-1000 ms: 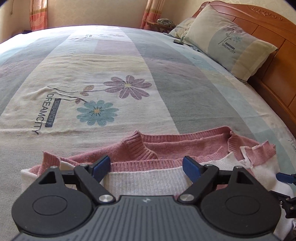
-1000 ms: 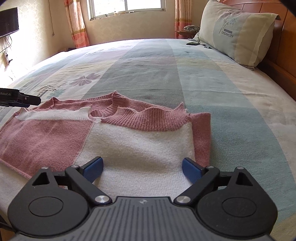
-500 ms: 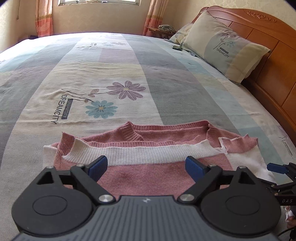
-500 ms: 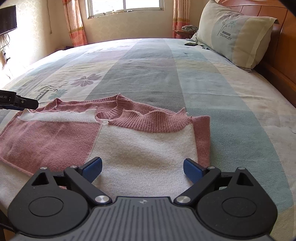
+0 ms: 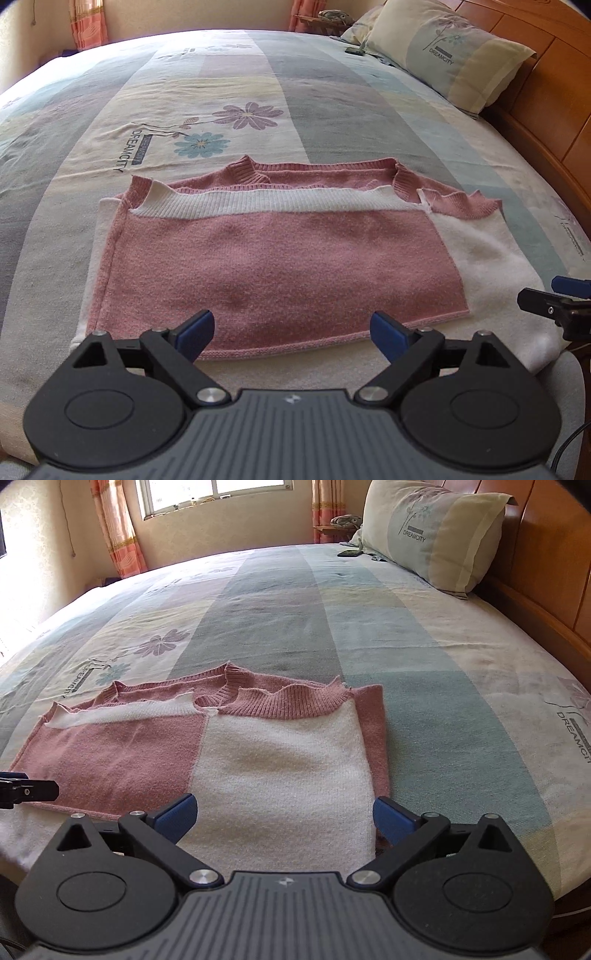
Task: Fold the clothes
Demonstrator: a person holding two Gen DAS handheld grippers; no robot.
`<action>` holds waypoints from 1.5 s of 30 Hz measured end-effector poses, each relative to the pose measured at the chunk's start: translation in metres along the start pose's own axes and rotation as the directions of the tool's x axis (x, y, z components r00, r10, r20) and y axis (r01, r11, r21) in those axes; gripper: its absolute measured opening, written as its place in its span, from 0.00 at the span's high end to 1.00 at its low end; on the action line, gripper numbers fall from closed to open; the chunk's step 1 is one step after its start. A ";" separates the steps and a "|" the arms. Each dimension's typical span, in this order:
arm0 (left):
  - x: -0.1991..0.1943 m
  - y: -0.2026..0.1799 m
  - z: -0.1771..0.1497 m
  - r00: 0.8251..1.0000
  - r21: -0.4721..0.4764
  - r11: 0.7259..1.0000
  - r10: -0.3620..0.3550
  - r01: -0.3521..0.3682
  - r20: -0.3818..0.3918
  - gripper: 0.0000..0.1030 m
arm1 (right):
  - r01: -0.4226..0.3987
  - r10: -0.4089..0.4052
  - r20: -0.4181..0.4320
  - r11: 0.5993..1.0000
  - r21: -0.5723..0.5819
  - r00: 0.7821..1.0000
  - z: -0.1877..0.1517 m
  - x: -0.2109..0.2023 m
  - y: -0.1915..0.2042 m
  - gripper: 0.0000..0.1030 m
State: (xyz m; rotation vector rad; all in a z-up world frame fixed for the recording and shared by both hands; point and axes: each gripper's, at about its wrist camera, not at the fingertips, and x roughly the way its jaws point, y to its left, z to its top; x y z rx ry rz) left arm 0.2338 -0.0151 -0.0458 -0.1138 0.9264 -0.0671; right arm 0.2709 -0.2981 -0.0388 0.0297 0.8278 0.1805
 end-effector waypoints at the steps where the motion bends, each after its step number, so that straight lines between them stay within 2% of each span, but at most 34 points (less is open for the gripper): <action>1: -0.001 -0.003 -0.002 1.000 0.005 1.000 -0.005 0.005 -0.003 0.11 | -0.002 0.002 -0.008 1.000 -0.006 1.000 -0.002 -0.001 0.002 0.00; 4: -0.001 -0.009 -0.008 1.000 0.010 1.000 -0.016 0.016 -0.011 0.11 | 0.009 -0.009 -0.050 1.000 -0.017 0.999 -0.010 0.001 0.007 0.00; 9: 0.010 -0.013 -0.023 0.997 0.005 1.000 -0.024 0.024 -0.073 0.11 | 0.037 -0.035 -0.104 0.999 0.012 0.994 -0.019 0.004 0.004 0.00; 13: 0.008 -0.017 -0.028 0.997 0.017 0.999 -0.032 0.033 -0.077 0.11 | 0.055 -0.048 -0.135 0.998 0.045 0.990 -0.022 0.004 0.000 0.00; 19: 0.004 -0.018 -0.027 0.998 0.020 0.999 -0.031 0.033 -0.060 0.11 | 0.049 -0.046 -0.114 0.999 0.022 0.992 -0.018 -0.009 0.009 0.00; 22: 0.003 -0.018 -0.027 0.997 0.012 0.999 -0.035 0.036 -0.061 0.11 | 0.010 -0.008 -0.105 1.000 0.015 0.994 -0.017 -0.016 0.017 0.00; 26: 0.003 -0.020 -0.028 0.997 0.018 0.999 -0.034 0.035 -0.063 0.11 | -0.019 0.019 -0.119 1.000 -0.001 0.993 -0.019 -0.015 0.025 0.00; 35: 0.006 -0.022 -0.031 0.996 0.026 0.999 -0.018 0.020 -0.088 0.11 | -0.014 0.016 -0.195 1.000 0.015 0.981 -0.034 0.000 0.022 0.00; 45: 0.006 -0.023 -0.031 0.995 0.035 0.999 -0.007 0.010 -0.099 0.11 | -0.025 0.031 -0.191 0.999 0.033 0.981 -0.036 -0.002 0.014 0.00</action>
